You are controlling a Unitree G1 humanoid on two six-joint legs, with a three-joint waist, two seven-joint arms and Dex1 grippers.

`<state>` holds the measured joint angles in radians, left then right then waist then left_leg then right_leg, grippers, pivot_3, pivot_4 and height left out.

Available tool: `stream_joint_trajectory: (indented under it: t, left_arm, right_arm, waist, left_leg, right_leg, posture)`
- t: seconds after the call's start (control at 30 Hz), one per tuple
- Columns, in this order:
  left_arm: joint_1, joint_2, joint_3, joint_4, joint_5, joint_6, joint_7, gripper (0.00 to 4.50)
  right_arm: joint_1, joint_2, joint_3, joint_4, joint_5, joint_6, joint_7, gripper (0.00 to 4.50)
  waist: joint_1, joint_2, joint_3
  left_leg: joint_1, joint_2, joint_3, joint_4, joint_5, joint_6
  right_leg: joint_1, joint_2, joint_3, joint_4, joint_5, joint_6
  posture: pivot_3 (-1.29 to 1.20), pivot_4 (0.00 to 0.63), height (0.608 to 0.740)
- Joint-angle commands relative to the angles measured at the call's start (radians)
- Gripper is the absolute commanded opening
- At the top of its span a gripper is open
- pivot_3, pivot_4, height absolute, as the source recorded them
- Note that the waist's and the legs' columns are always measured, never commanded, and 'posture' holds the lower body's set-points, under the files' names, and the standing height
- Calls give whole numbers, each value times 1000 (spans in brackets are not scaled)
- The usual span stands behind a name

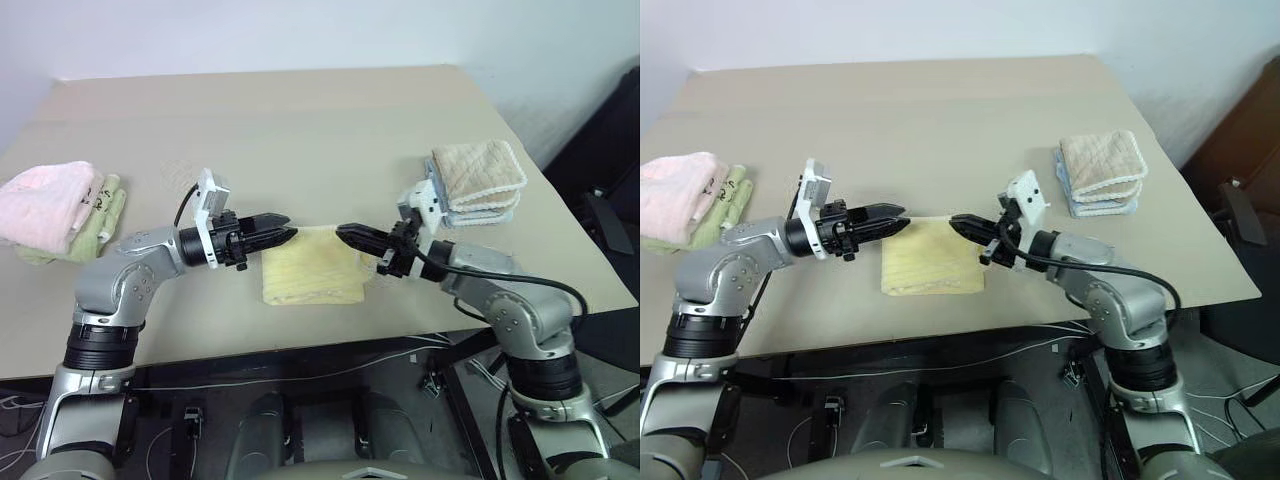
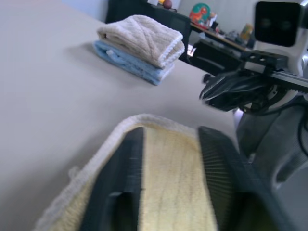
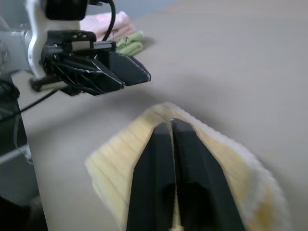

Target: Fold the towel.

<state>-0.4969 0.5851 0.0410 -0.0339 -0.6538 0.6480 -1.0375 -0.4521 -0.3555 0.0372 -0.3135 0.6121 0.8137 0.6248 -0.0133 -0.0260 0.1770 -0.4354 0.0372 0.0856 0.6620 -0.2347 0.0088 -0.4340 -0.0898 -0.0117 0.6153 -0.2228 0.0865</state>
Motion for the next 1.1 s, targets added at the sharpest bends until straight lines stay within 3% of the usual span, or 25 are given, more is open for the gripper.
stream_joint_trajectory:
  t: [0.03,0.07,0.27,0.57,0.73,0.83,0.93,1.1]
  left_arm:
    - [-15,-17,-56,35,68,-105,-57,382]
    - [-30,-34,-75,63,104,-154,-55,29]
    - [-59,-119,-119,157,202,-294,-39,29]
    - [158,-2,-162,139,308,-426,-130,29]
    - [166,-15,-140,183,308,-455,-100,29]
    - [146,-27,-114,164,254,-384,-94,29]
    - [142,-14,-88,120,196,-310,-116,0]
    - [150,36,-28,40,102,-197,-145,0]
  right_arm:
    - [-65,61,12,88,-24,-61,-20,0]
    - [-78,79,25,125,-44,-79,-26,0]
    - [-85,147,60,223,-115,-137,-57,0]
    - [67,173,128,208,-151,-129,-66,0]
    - [77,204,166,266,-204,-157,-86,0]
    - [73,178,183,289,-240,-176,-64,0]
    - [76,130,161,264,-232,-179,-17,579]
    - [59,27,126,194,-208,-162,64,2215]
  waist:
    - [-1,0,0]
    - [0,0,0]
    - [0,0,0]
    - [-6,1,0]
    - [-6,1,-1]
    - [-6,1,-1]
    - [-6,1,-1]
    - [-3,1,-1]
  left_leg:
    - [0,0,0,0,0,0]
    - [0,0,0,0,0,0]
    - [-3,-2,0,0,0,0]
    - [-6,0,1,-1,0,0]
    - [-5,3,1,1,0,0]
    - [-4,4,1,1,0,-1]
    - [-4,4,1,1,0,-1]
    - [-5,4,1,1,0,-1]
  right_leg:
    - [0,0,0,0,0,0]
    - [0,0,0,0,0,0]
    - [-2,0,0,0,0,0]
    - [-8,1,0,3,2,3]
    - [-7,1,0,3,0,0]
    - [-6,1,0,3,1,0]
    - [-6,2,0,3,1,0]
    - [-6,2,0,3,1,0]
  posture:
    - [0,150,740]
    - [0,150,740]
    - [0,150,740]
    - [0,150,740]
    - [0,150,740]
    - [0,150,740]
    - [0,150,740]
    - [0,150,740]
